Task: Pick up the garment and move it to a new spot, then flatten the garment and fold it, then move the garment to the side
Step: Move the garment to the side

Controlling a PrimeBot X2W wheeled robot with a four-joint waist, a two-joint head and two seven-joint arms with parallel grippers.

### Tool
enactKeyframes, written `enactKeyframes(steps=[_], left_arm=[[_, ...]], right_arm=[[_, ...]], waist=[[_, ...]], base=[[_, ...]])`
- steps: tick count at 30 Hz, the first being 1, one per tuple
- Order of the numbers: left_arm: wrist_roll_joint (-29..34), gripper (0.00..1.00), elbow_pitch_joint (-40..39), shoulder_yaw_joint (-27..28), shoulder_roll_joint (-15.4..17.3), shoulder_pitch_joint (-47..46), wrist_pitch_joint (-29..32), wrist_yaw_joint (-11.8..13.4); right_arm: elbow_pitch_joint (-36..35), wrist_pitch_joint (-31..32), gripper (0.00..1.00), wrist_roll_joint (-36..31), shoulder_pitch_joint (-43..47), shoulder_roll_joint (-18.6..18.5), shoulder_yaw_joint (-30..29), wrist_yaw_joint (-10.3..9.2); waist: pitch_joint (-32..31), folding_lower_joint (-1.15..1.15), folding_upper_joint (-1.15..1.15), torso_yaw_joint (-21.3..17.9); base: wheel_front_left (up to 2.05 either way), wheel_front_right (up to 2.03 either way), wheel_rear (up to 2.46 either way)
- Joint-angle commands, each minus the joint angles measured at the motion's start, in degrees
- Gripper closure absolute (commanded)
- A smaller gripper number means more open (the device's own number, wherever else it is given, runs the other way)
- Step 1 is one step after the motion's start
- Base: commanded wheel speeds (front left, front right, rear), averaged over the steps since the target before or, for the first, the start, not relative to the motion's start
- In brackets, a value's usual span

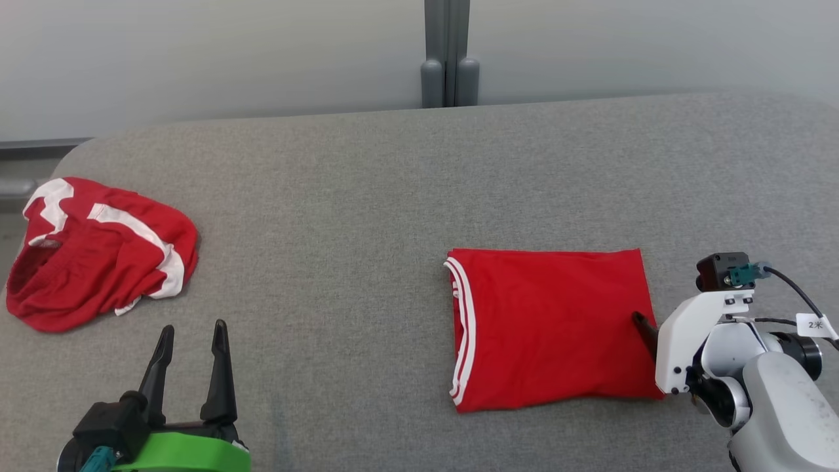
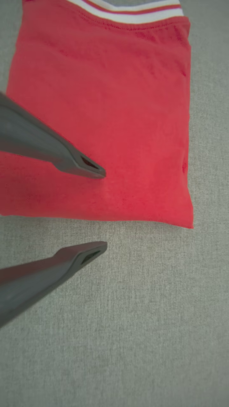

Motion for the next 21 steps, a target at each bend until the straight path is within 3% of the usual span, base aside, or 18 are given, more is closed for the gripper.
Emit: enactKeyframes(steps=[1,10,11,12,21], left_arm=[[-0.3,0.0,-0.1,0.0,0.1,-1.4,0.0,0.0],[0.0,0.0,-0.2,-0.4,-0.1,-3.4,0.0,-0.4],[0.1,0.0,-0.2,-0.4,-0.1,-3.6,0.0,-0.5],[0.3,0.0,-0.3,-0.5,-0.1,-3.7,0.0,-0.4],[0.6,0.0,-2.7,0.5,-0.4,-4.9,0.0,-0.6]], right_arm=[[1.4,0.5,0.0,-0.2,-1.5,-0.5,0.1,-0.05],[10.9,2.7,0.01,1.6,-6.2,-1.4,3.8,-0.03],[11.8,3.2,0.75,1.8,-6.6,-1.6,4.8,-0.02],[12.1,3.3,1.0,1.9,-7.1,-2.1,6.1,-0.02],[8.7,1.3,1.0,1.6,-16.6,-13.1,15.1,-0.09]], waist=[[2.1,0.0,0.0,1.7],[5.3,0.0,0.0,3.7],[5.5,0.0,0.0,3.7],[5.7,0.0,0.0,3.6],[8.0,0.0,0.0,-0.8]], base=[[0.0,0.0,0.0],[0.0,0.0,0.0],[0.0,0.0,0.0],[0.0,0.0,0.0],[0.0,0.0,0.0]])
